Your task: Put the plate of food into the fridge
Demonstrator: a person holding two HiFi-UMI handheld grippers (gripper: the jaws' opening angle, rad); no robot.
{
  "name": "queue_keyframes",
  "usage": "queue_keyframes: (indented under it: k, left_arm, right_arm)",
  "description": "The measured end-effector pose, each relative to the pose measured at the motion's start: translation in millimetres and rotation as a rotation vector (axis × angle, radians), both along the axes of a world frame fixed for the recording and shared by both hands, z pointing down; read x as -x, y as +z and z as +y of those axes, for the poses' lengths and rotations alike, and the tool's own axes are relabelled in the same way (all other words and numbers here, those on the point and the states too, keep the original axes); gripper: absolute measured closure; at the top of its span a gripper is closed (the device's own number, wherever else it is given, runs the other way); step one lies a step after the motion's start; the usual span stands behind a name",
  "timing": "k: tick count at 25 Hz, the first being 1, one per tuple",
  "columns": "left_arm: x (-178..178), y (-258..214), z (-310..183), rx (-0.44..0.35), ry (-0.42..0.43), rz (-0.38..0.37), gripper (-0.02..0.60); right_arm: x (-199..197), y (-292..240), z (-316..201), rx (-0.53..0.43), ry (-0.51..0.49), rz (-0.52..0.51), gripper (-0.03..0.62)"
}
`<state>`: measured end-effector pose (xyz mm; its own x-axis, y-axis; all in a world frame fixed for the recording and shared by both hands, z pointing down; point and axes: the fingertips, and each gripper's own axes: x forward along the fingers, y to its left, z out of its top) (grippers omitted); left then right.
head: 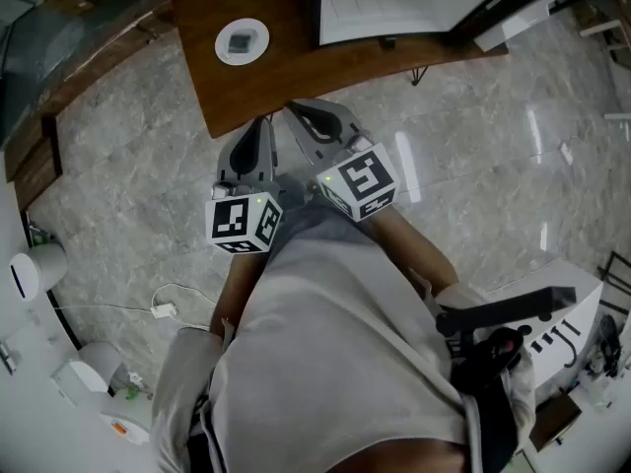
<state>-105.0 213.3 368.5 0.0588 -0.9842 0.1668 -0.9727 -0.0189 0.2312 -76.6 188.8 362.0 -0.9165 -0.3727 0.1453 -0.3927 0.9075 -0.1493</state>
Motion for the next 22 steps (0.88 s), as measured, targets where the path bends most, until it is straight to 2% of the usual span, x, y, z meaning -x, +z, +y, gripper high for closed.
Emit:
queue_keyframes:
  k: [14, 19, 22]
  left_arm:
    - [15, 8, -29, 0.027, -0.021, 0.021, 0.563]
    - [42, 24, -37, 0.054, -0.041, 0.053, 0.563]
    - [74, 35, -45, 0.081, -0.061, 0.072, 0.563]
  right_arm:
    - [11, 14, -29, 0.027, -0.008, 0.019, 0.579]
    - [28, 34, -50, 0.105, 0.035, 0.011, 0.576]
    - [51, 46, -69, 0.137, 0.063, 0.034, 0.576]
